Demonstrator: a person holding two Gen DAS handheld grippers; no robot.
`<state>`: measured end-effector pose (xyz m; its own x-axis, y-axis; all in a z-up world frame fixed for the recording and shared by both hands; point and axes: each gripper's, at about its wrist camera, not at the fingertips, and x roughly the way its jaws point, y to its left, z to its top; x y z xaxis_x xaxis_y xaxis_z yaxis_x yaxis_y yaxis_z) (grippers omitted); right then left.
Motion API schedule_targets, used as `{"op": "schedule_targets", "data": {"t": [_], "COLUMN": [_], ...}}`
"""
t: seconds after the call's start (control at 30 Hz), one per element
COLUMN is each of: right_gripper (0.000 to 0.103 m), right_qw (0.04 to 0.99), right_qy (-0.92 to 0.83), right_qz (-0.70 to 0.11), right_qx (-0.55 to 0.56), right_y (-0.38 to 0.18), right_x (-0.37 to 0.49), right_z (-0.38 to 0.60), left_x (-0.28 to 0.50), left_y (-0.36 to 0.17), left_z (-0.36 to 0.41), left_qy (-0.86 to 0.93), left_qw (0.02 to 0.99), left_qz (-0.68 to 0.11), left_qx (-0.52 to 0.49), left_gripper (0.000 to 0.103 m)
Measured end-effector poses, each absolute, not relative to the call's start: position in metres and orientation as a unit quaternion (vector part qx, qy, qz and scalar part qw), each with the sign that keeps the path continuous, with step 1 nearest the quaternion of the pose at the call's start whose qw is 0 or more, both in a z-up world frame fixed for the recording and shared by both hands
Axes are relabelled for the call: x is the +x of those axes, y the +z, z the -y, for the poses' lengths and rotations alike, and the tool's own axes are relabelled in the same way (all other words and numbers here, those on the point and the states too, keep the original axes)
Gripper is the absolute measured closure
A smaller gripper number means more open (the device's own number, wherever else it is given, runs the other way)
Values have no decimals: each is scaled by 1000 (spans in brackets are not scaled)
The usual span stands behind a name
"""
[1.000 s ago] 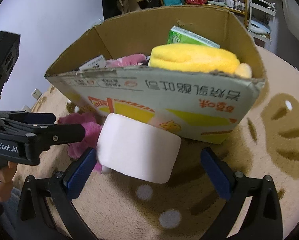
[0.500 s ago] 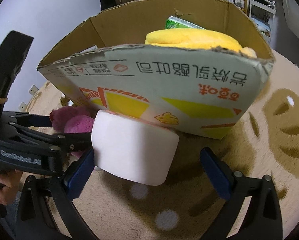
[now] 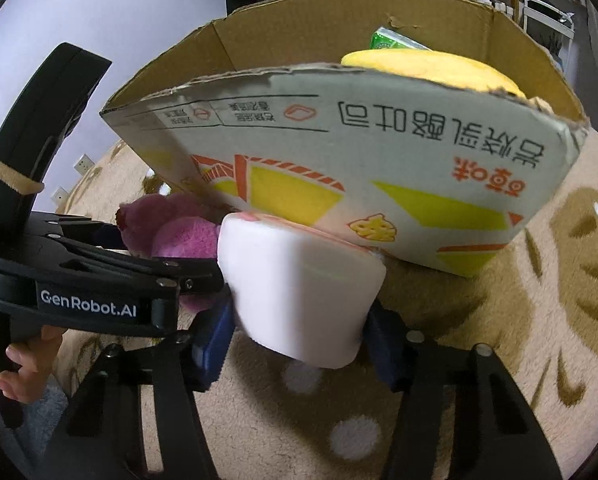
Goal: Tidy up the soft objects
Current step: 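Grasp the pink bear with the left tool while the right tool grasps the cake cushion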
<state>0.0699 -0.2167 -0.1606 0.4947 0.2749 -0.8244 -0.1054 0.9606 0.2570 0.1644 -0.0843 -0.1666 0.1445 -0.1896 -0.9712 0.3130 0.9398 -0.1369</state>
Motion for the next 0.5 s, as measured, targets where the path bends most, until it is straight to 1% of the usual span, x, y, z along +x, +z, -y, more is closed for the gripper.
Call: {"op": "schedule_targets", "data": {"t": [0.23,0.5], "right_gripper": [57,61], "right_qw": [859,861], "right_qy": [114,105], "right_qz": [-492,-491], "right_qx": [87,79], "right_y": [-158,-152], "right_x": [65,60], "right_z": [220,214], "left_x": [154,148], "left_y": [-160,-158], "left_z": [72,63], "left_qy": [-163,-152], "left_qw": [762,768], "left_qz": [-624,-618], "left_qx": [58,61], "left_gripper": [16,16]}}
